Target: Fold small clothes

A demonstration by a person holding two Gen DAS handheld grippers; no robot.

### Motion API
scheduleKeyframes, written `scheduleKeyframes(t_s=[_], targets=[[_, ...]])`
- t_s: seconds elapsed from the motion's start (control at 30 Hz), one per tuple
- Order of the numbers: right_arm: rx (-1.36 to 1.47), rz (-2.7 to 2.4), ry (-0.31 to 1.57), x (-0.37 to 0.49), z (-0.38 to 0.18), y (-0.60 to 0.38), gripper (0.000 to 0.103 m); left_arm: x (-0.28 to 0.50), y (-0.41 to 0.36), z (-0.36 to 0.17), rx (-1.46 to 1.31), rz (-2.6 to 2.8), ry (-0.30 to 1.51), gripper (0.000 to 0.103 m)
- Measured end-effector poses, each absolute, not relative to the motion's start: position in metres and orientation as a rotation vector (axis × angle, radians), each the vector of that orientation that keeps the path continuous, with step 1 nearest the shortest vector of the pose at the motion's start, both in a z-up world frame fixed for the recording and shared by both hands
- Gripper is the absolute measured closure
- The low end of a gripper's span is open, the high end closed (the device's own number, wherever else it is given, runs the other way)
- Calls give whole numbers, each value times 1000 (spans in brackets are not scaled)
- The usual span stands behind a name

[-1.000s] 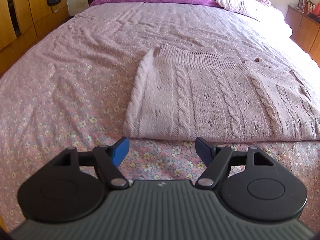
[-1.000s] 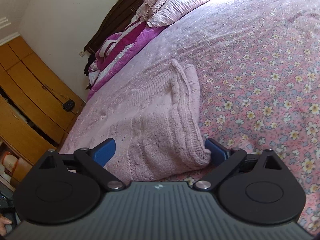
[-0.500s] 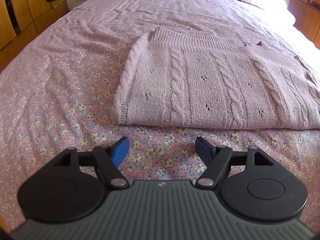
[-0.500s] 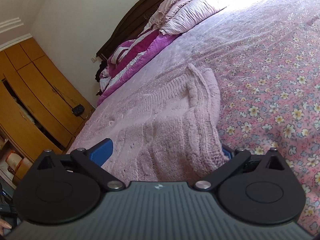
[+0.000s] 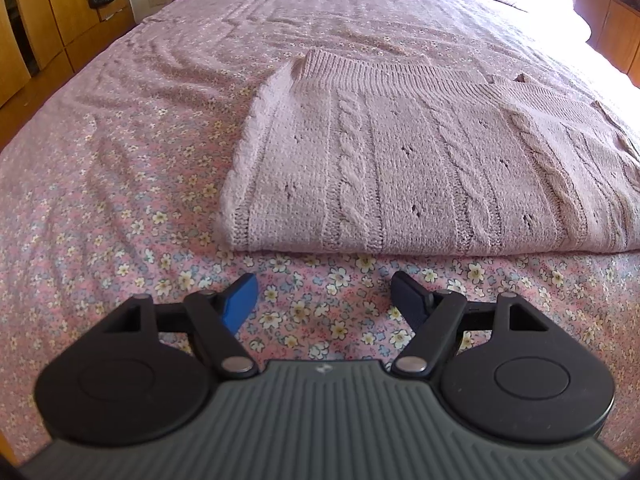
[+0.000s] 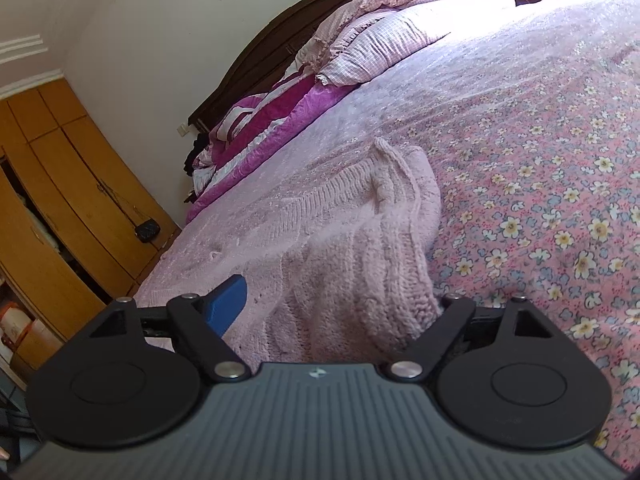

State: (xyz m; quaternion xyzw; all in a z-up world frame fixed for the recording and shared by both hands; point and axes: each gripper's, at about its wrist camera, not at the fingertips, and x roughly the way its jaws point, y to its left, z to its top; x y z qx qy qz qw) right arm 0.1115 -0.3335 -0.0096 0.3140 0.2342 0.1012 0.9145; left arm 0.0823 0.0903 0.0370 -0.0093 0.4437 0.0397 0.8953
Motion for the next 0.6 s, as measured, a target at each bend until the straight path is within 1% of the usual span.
scheduleKeyframes(t_s=[0.17,0.23,0.43,0.57,0.6], targets=[[854,217,438,111,-15,-348,19,81,89,36,-14,84,915,27],[876,207,426,113,-18,-348,19,81,90,36,-20,78,914,26],[732,155,456,119,-17,-331,34,79,93,35,-29,63,908,26],[794,148,457,118,-25,-341,52,77,91,34,-22,64,902,26],[811,152,455,118,-27,-343,54,76,91,34,-20,63,899,26]])
